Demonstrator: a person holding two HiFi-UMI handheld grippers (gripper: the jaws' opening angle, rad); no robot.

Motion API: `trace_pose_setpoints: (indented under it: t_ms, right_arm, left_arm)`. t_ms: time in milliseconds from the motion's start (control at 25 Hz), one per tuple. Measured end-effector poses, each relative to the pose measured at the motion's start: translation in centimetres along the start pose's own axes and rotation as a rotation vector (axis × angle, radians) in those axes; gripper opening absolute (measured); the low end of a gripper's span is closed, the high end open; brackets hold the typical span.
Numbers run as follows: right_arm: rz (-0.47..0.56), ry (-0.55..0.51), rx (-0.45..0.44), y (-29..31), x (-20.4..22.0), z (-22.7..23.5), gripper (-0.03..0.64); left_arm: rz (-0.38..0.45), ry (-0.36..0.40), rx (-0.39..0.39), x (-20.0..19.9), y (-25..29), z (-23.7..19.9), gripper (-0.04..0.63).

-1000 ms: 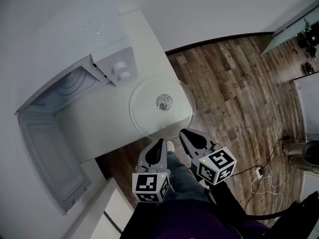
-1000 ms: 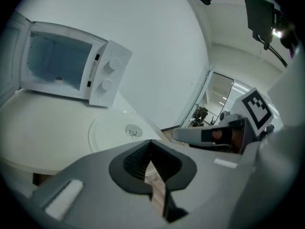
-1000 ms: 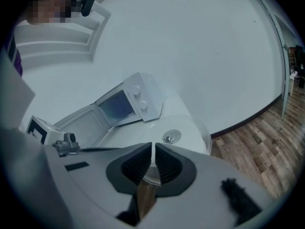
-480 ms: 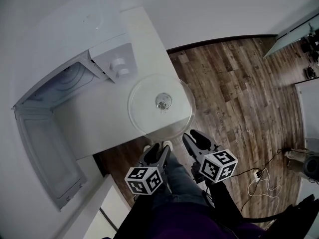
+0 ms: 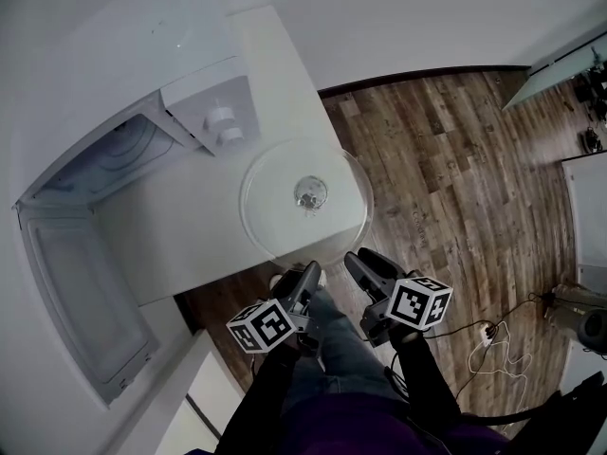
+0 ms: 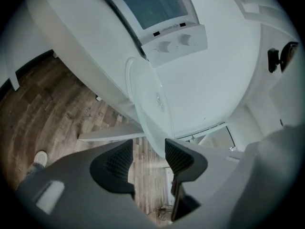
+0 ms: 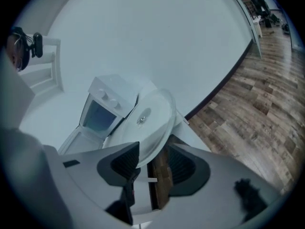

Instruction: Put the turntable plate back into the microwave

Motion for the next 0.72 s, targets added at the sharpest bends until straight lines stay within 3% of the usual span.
trace_pose_setpoints:
  t_ms: [200,480,720]
  right_arm:
    - [-0.009,0.062,-0.059,1.4,0.8,0.0,0.179]
    - [-0.004,0.127,-0.136,2.7,0.9,-0.6,0.179]
    - [-0.03,0.162,-0.195,3.5,1.1,-1.1,0.178]
  left_arm:
    - [0.042,-0.045,0.08,-0.7,0.7,0.3,0.202]
    - [0.109,-0.106,0.095,-1.2,1.4,0.1,0.201]
    - [0.109,-0.126,0.148,-1.0,1.9,0.5,0.2]
Point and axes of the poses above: the fingertips, and each gripper's own axes: y forward along the fingers, z to its right, x out of its underside, the point moved 1 cm from there along -y, backward along the fingers, and after that the axes turned 10 degrees about -z, right-handed, at the moved point
